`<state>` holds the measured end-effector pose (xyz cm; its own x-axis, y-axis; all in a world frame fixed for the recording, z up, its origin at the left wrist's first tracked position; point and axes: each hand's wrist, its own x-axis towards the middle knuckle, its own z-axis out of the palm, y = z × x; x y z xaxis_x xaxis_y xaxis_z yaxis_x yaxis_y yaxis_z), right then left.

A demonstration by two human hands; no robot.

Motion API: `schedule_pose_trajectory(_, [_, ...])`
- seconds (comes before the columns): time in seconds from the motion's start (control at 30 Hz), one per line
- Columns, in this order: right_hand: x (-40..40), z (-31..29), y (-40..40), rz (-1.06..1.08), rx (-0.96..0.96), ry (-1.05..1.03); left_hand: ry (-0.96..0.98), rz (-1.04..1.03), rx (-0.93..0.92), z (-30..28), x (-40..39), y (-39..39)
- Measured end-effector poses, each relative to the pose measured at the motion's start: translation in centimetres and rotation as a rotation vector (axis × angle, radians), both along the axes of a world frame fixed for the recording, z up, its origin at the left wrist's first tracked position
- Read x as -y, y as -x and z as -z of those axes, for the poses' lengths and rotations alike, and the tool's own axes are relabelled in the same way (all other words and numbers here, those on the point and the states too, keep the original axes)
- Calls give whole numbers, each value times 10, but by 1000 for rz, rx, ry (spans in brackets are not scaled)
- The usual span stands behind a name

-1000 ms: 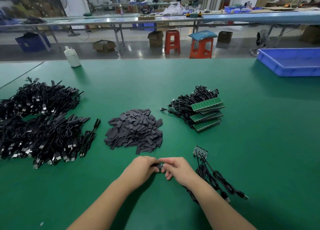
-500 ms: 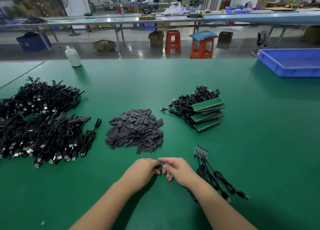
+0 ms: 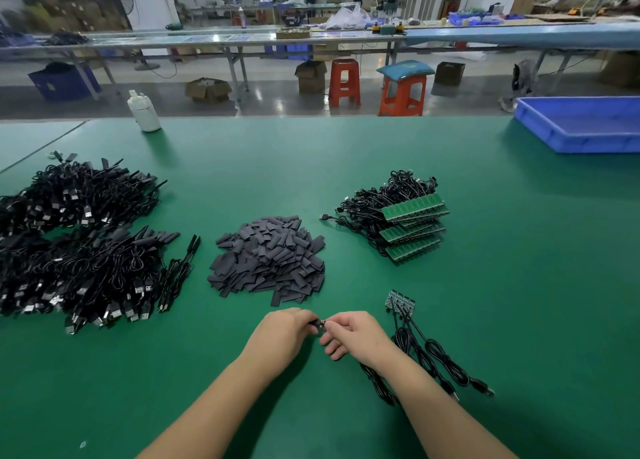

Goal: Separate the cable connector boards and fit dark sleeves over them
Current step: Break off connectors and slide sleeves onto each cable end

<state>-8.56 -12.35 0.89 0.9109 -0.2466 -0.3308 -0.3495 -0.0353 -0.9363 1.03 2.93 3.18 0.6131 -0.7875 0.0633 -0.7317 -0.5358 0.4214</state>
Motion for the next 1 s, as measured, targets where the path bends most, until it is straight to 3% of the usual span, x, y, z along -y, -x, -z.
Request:
schedule_pose_trajectory(0.33, [-3, -8, 2, -55, -27, 93, -35, 100, 50, -1, -1, -2])
schedule_pose_trajectory(0.67, [0, -7, 3, -90, -30, 160, -293, 184, 265, -1, 5, 2])
schedule_pose_trajectory(0.73, [0, -7, 3, -92, -21, 166, -263, 224, 334, 0, 5, 3])
schedule_pose_trajectory(0.8, [-1, -9, 4, -78, -3, 130, -78, 253, 369, 7, 4, 3])
schedule_pose_trajectory(0.93, [-1, -14, 1, 153, 74, -166, 374, -155, -238, 5, 13, 20])
schedule_pose_trajectory(1.0, [1, -17, -3, 375, 172, -464, 410, -314, -486, 3, 19, 29])
